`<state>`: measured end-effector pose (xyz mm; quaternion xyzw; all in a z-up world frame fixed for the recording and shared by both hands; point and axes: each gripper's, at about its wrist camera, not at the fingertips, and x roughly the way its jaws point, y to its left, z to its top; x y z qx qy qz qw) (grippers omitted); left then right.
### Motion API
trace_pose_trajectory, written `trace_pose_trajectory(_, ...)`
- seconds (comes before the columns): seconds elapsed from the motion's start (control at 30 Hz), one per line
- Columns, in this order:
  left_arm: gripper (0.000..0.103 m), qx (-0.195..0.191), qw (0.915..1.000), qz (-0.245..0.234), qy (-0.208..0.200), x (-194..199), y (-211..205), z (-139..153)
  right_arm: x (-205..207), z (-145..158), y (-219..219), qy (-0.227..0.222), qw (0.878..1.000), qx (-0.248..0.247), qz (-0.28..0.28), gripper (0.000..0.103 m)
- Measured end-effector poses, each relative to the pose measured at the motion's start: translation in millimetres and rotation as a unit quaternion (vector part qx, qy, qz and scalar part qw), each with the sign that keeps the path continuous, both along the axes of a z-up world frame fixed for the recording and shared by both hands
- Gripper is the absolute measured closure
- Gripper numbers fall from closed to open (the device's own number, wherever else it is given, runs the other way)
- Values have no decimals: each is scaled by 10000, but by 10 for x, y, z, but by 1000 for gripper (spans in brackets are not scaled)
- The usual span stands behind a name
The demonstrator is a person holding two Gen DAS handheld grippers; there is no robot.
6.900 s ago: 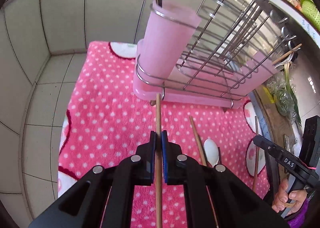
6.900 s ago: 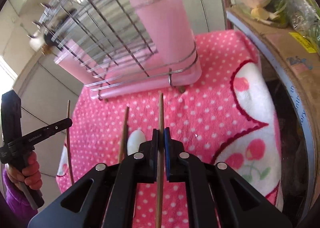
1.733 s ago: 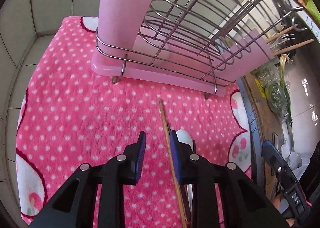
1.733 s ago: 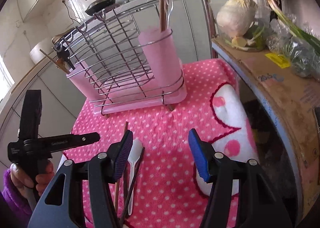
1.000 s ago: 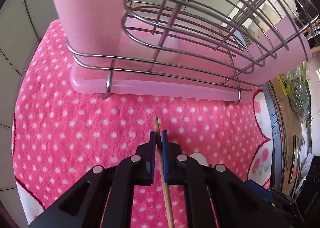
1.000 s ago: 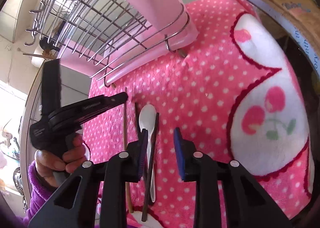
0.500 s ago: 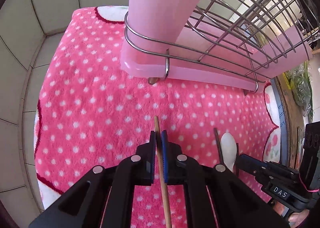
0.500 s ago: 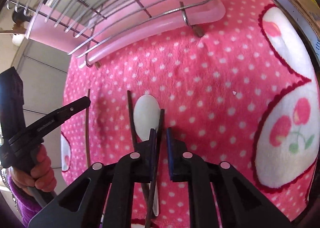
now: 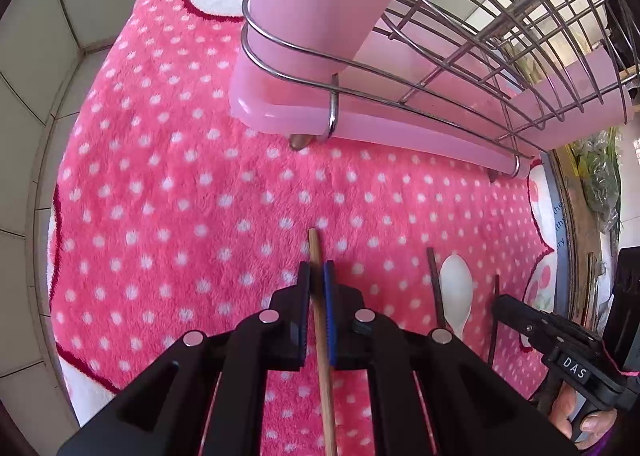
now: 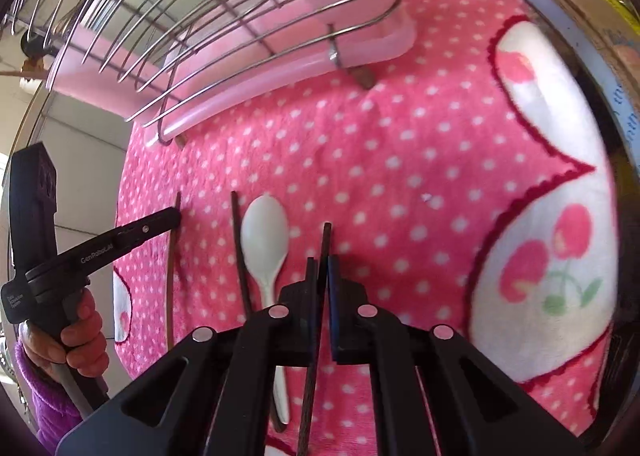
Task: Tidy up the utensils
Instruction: 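Lift the wooden chopstick toward the pink cup with the left tool while the right tool lifts its chopstick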
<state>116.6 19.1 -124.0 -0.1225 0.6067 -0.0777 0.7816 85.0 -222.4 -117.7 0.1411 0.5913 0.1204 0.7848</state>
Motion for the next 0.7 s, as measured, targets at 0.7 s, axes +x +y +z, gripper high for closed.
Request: trace_pose_trajectory(0.7, 98, 102, 9993, -93, -337, -89, -89, 97, -58, -5, -163, -271, 9988, 393, 147, 98)
